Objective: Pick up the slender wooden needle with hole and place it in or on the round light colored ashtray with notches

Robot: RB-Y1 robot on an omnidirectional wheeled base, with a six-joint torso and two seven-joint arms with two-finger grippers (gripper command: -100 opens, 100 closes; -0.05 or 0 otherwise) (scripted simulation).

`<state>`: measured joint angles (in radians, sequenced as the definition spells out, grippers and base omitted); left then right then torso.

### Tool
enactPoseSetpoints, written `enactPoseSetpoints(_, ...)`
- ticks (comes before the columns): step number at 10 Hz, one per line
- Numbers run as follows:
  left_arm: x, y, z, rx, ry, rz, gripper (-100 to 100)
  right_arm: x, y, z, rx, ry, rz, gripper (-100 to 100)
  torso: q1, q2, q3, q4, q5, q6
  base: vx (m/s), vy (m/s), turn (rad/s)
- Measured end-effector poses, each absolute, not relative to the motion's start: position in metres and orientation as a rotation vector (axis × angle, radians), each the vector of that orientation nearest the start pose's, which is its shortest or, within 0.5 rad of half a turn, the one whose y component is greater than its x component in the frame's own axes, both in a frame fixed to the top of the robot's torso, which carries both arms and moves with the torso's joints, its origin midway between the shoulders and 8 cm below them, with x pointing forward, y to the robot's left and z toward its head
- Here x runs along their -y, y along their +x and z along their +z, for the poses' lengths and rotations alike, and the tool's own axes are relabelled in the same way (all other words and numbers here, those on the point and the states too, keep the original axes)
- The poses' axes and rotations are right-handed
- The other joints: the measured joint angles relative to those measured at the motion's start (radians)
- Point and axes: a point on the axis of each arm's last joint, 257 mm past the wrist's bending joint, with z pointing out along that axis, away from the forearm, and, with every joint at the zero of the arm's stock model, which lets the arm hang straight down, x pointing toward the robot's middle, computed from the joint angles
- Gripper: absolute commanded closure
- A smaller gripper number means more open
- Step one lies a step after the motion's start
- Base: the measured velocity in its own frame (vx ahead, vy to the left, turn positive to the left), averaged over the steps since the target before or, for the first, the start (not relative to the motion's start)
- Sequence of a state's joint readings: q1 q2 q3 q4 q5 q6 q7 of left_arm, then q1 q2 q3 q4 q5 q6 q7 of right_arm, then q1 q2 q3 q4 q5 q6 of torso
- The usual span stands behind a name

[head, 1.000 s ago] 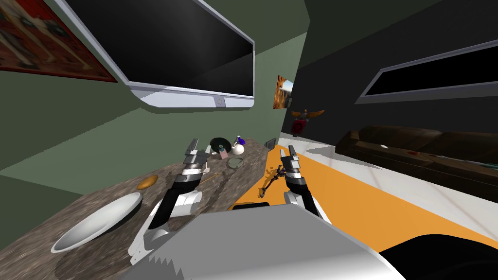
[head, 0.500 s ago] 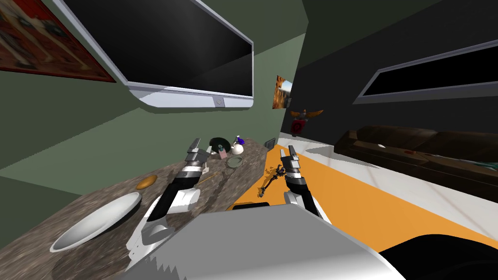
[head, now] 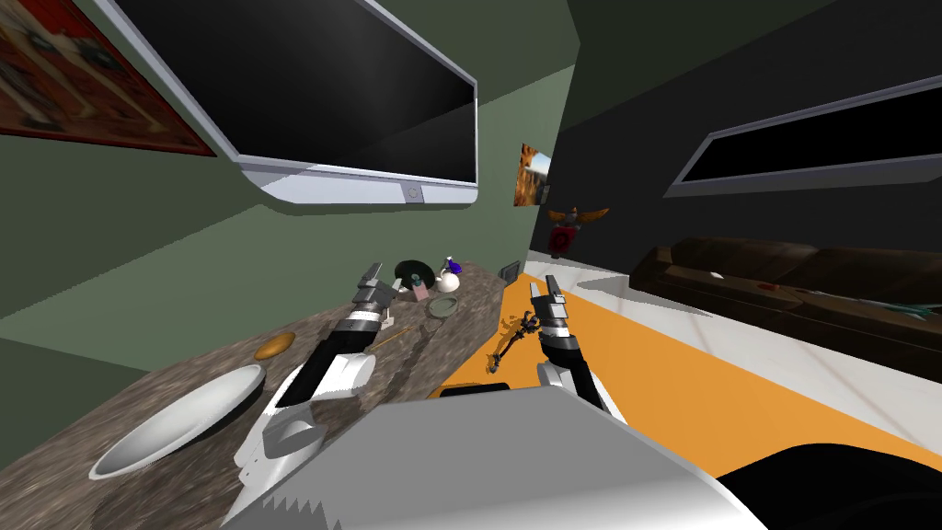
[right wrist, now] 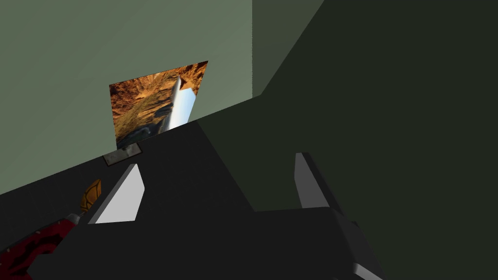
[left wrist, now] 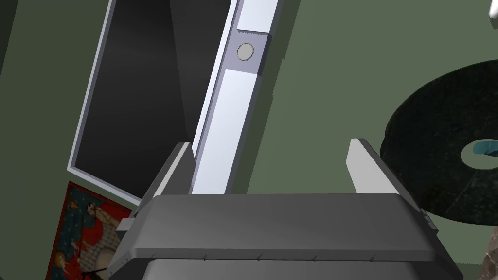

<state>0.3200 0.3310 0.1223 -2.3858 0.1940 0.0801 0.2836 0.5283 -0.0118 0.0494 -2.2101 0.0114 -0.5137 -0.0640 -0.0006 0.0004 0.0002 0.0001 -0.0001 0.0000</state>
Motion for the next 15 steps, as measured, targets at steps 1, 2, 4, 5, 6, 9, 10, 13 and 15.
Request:
enactPoseSetpoints(1, -0.293, 0.418, 0.025, -0.918, -0.933, -1.484, -100, 0.266, 0.354, -0.015, -0.669, 0.742, 1.375, 0, 0.000, 0.000, 0.000, 0.000, 0.000, 0.000, -0.006, -0.007, 0.002)
enactPoseSetpoints(2, -0.295, 0.421, 0.020, -0.928, -0.952, -1.477, -100, 0.266, 0.354, -0.015, -0.669, 0.742, 1.375, 0, 0.000, 0.000, 0.000, 0.000, 0.000, 0.000, -0.007, -0.013, -0.043)
enactPoseSetpoints(4, -0.301, 0.427, 0.014, -0.947, -0.999, -1.472, -100, 0.266, 0.354, -0.015, -0.669, 0.742, 1.375, 0, 0.000, 0.000, 0.000, 0.000, 0.000, 0.000, -0.005, -0.008, -0.008)
enactPoseSetpoints(5, -0.303, 0.429, 0.009, -0.958, -1.019, -1.464, -100, 0.266, 0.354, -0.015, -0.669, 0.742, 1.375, 0, 0.000, 0.000, 0.000, 0.000, 0.000, 0.000, -0.006, -0.012, -0.053)
enactPoseSetpoints(6, -0.306, 0.432, 0.007, -0.966, -1.043, -1.461, -100, 0.266, 0.354, -0.015, -0.669, 0.742, 1.375, 0, 0.000, 0.000, 0.000, 0.000, 0.000, 0.000, -0.005, -0.010, -0.026)
enactPoseSetpoints(9, -0.317, 0.440, -0.007, -0.996, -1.119, -1.439, -100, 0.266, 0.354, -0.015, -0.669, 0.742, 1.375, 0, 0.000, 0.000, 0.000, 0.000, 0.000, 0.000, -0.004, -0.007, -0.031)
enactPoseSetpoints(10, -0.320, 0.442, -0.012, -1.005, -1.148, -1.431, -100, 0.266, 0.354, -0.015, -0.669, 0.742, 1.375, 0, 0.000, 0.000, 0.000, 0.000, 0.000, 0.000, -0.001, -0.004, 0.011)
enactPoseSetpoints(13, -0.329, 0.448, -0.027, -1.031, -1.227, -1.404, -100, 0.266, 0.354, -0.015, -0.669, 0.742, 1.375, 0, 0.000, 0.000, 0.000, 0.000, 0.000, 0.000, 0.000, -0.006, -0.033)
enactPoseSetpoints(15, -0.335, 0.449, -0.039, -1.050, -1.284, -1.379, -100, 0.266, 0.354, -0.015, -0.669, 0.742, 1.375, 0, 0.000, 0.000, 0.000, 0.000, 0.000, 0.000, 0.000, -0.007, -0.060)
